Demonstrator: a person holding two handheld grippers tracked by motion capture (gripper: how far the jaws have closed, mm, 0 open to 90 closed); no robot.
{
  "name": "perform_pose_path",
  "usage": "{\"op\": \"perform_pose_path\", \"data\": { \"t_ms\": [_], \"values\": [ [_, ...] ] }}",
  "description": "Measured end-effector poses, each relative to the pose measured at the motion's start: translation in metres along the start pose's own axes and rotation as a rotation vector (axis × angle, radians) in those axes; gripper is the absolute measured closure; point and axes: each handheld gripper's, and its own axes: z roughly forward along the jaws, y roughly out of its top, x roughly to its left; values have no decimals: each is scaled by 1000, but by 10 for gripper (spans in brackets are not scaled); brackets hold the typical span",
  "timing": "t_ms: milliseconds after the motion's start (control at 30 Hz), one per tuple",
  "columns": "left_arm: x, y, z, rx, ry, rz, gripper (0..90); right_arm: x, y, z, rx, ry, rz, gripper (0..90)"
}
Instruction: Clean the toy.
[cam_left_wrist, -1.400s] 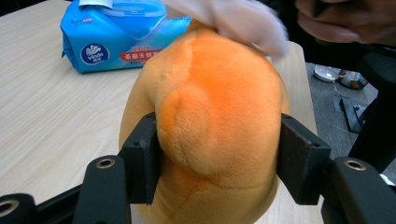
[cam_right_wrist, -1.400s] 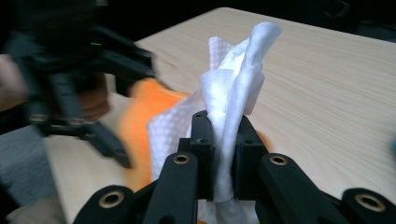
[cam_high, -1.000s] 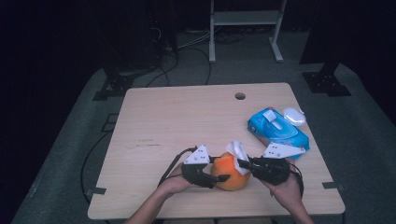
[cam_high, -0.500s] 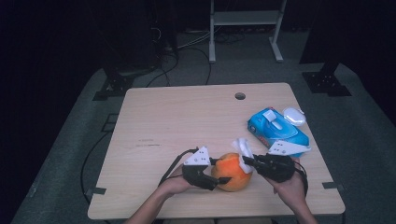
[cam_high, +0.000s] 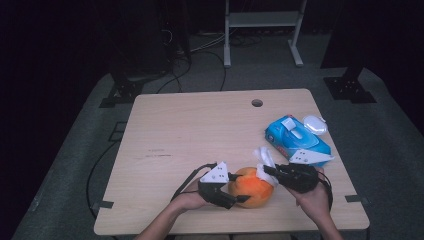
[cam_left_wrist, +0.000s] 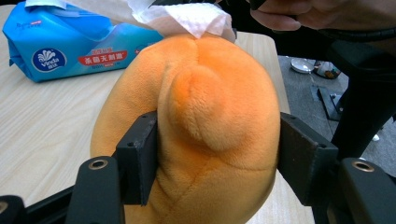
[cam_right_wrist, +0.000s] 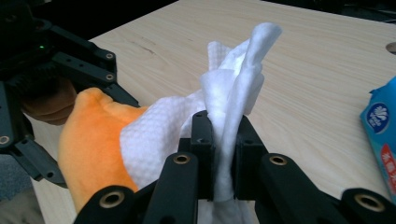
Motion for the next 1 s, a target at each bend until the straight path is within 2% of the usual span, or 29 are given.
{"op": "perform_pose_path", "data": {
  "t_ms": [167, 367, 467, 600, 700, 833, 933, 1000],
  "values": [
    [-1, -1, 0, 0, -9, -4, 351, 12, 3, 4, -13, 51, -4, 811],
    [-6, -1, 4, 6, -17, 24, 342, 29, 7, 12, -8, 104, -34, 812],
    [-5, -1, 3, 2, -15, 21, 343, 28, 7, 12, 0, 93, -42, 812],
    [-5, -1, 4, -4, -20, 22, 343, 17, 4, 9, 11, 39, -32, 811],
    [-6, 0, 5, 1, -22, 28, 342, 15, 3, 9, 9, 43, -15, 812],
    [-7, 0, 6, 7, -23, 38, 343, 27, 5, 12, 4, 77, -30, 814],
    [-8, 1, 8, -2, -12, 29, 342, 37, 9, 13, -8, 138, -30, 814],
    [-9, 1, 8, -2, -8, 33, 342, 45, 11, 15, -4, 148, -61, 814]
  ]
}}
